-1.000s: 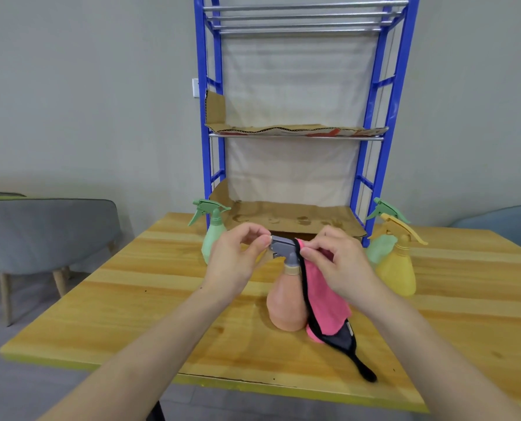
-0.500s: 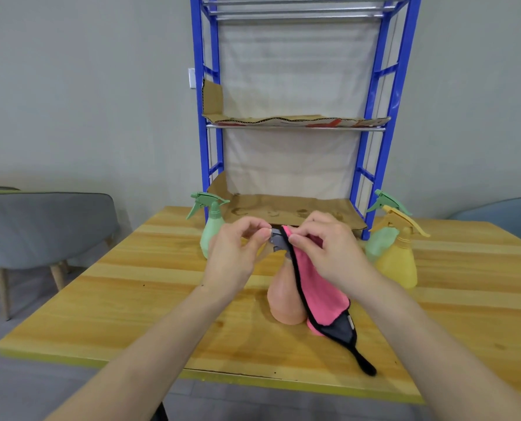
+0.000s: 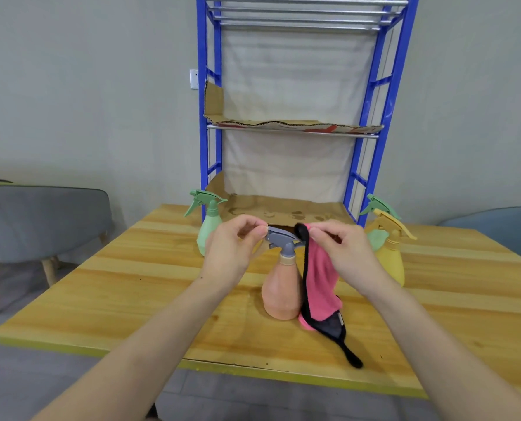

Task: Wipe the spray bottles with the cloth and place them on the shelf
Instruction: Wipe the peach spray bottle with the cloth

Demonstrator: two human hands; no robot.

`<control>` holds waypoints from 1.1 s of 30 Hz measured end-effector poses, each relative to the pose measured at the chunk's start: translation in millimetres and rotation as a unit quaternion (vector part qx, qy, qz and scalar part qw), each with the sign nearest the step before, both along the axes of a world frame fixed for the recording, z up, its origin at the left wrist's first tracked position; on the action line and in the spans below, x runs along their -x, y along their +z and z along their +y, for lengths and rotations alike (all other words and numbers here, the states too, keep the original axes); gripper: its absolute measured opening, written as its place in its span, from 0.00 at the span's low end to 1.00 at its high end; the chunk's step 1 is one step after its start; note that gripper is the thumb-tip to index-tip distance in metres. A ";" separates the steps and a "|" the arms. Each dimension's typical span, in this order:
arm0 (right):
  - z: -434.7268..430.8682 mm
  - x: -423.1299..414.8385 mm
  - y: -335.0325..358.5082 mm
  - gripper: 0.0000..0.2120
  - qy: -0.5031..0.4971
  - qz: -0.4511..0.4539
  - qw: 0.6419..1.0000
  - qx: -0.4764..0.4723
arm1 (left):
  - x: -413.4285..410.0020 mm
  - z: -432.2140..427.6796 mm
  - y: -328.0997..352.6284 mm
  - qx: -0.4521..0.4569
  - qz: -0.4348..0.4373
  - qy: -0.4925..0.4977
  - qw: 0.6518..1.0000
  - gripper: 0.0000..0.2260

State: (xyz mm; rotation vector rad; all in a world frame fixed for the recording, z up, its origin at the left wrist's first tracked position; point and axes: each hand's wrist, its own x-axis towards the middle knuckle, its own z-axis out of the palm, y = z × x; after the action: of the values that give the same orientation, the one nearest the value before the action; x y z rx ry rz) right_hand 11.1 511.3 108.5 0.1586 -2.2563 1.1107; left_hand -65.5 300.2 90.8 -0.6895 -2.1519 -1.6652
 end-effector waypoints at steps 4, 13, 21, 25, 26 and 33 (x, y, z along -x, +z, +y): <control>-18.2 -0.4 16.9 0.09 0.021 0.047 0.998 0.037 | -1.4 -1.2 2.0 -0.004 -0.014 0.000 1.000 0.04; -26.0 10.3 -11.9 0.19 0.012 0.037 0.983 -0.181 | -1.3 -1.9 -1.7 -0.042 -0.034 -0.017 0.998 0.03; -46.4 27.1 -21.0 0.06 -0.054 0.105 0.977 -0.179 | -3.1 3.3 -10.2 -0.078 -0.036 -0.035 0.996 0.04; -40.3 30.0 -25.9 0.08 -0.045 0.130 0.975 -0.175 | -2.4 1.6 -8.6 -0.053 -0.005 -0.018 0.998 0.03; -37.7 28.9 -26.7 0.08 -0.035 0.123 0.977 -0.172 | -2.3 0.7 -8.9 -0.051 -0.001 -0.018 0.999 0.03; -39.2 22.4 -25.8 0.13 -0.025 0.053 0.980 -0.192 | -0.6 0.6 -12.2 -0.051 0.015 -0.015 0.998 0.03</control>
State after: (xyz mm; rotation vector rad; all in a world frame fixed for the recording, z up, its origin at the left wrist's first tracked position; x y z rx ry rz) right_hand -11.3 472.1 82.7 0.3075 -2.3412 0.6144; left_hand -64.9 300.7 78.5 -0.7158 -2.0294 -1.7548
